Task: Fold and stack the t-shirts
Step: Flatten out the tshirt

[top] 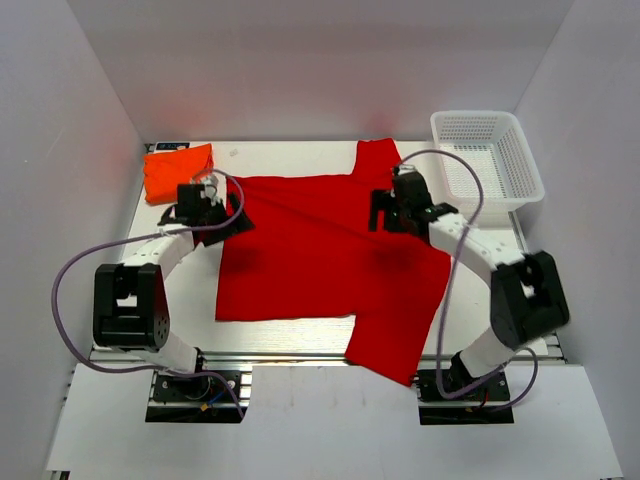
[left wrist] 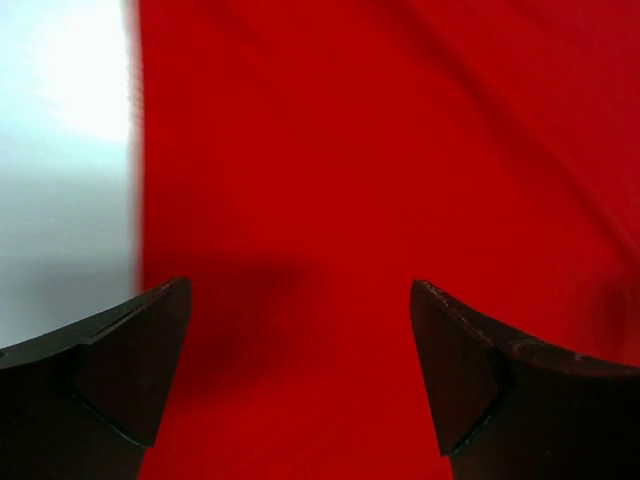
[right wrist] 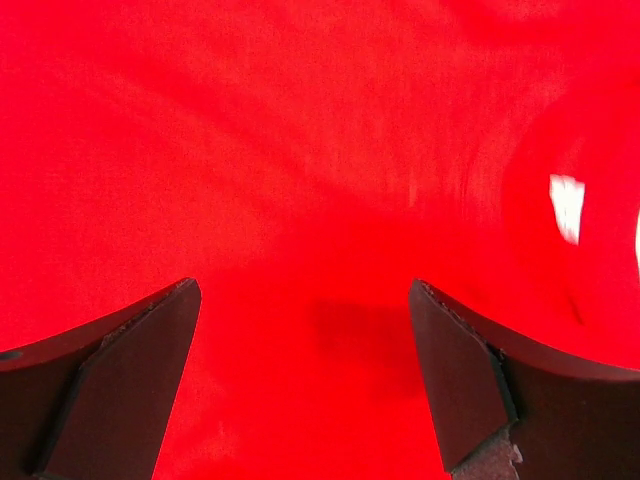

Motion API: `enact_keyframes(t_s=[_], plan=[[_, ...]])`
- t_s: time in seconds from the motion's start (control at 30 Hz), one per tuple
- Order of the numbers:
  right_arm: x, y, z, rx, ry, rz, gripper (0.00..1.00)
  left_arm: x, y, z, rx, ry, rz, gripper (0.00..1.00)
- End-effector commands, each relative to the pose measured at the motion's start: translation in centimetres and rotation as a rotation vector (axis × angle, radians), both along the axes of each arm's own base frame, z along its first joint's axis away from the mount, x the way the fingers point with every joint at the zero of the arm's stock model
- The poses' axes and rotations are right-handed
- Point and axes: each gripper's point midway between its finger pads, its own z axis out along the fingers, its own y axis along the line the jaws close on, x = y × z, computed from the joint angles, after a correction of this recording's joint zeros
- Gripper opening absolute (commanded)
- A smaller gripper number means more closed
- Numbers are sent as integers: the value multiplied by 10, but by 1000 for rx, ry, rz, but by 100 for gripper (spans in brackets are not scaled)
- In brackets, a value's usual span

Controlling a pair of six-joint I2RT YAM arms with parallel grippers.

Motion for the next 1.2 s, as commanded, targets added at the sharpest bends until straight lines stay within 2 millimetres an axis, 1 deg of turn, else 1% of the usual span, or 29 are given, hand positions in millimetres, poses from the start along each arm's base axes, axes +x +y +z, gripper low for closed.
enact_keyframes(t_s=[0.0,0.07,0.1,0.13,0.17,0.2,0.23,0.27,0.33,0.37,0.4,0.43,0.47,0.5,0.53,0.57,0.6,0.63,0.67,0.7,0.73,0.77,0.8,0.83,0.87,1.0,1.03,1.13,1.17], plan=[[41,12,-4,-20,3,-15,90,-11,-50,1,-211,-50,-168,100],[66,24,13,-9,-27,6,90,-17,-67,-4,-248,-34,-219,100],[73,25,-17,-54,30,17,90,-20,-75,-11,-249,-10,-238,100],[87,27,-10,-59,12,11,90,-22,-79,-11,-249,-9,-248,100],[96,28,-4,-64,18,4,90,-28,-83,-20,-251,15,-268,100],[108,30,-25,-88,49,8,90,-31,-89,-20,-251,18,-286,100],[112,29,-29,-91,59,10,90,-38,-90,-30,-258,55,-288,100],[126,31,-29,-80,56,-3,90,-47,-92,-40,-252,88,-301,100],[127,31,-49,-78,109,3,90,-53,-86,-51,-227,126,-272,100],[136,34,-52,-37,128,5,90,-63,-82,-62,-215,178,-255,100],[135,36,-57,-28,149,8,90,-67,-80,-68,-204,205,-243,100],[133,38,-75,-15,195,8,90,-72,-74,-76,-179,233,-221,100],[142,32,-74,5,191,-8,90,-83,-70,-86,-164,288,-204,100],[148,31,-74,15,189,-16,90,-87,-67,-91,-150,314,-192,100],[153,23,-84,19,211,-47,90,-89,-62,-95,-125,329,-173,100],[157,17,-87,22,217,-58,90,-100,-59,-100,-114,371,-163,100],[165,12,-84,31,210,-75,90,-104,-58,-105,-112,397,-161,100],[168,9,-97,32,238,-84,90,-109,-52,-109,-102,418,-143,100],[171,3,-100,36,246,-96,90,-113,-52,-113,-100,439,-141,100],[183,-2,-99,41,229,-107,90,-119,-48,-115,-101,465,-130,100],[182,0,-102,70,249,-94,90,-125,-45,-119,-87,485,-120,100],[182,-1,-116,73,272,-90,90,-129,-43,-123,-73,508,-112,100],[189,-1,-110,105,263,-78,90,-131,-41,-124,-65,517,-106,100],[192,-1,-111,110,258,-76,90,-141,-42,-129,-60,551,-113,100],[190,0,-122,110,278,-75,90,-141,-42,-129,-60,551,-113,100],[199,-4,-120,118,255,-98,90,-167,-36,-136,-41,636,-91,100],[199,-7,-122,118,258,-112,90,-165,-36,-133,-46,626,-83,100],[204,-15,-118,113,242,-157,90,-180,-33,-131,-34,662,-75,100],[204,-16,-122,115,247,-163,90,-184,-32,-130,-37,673,-65,100]])
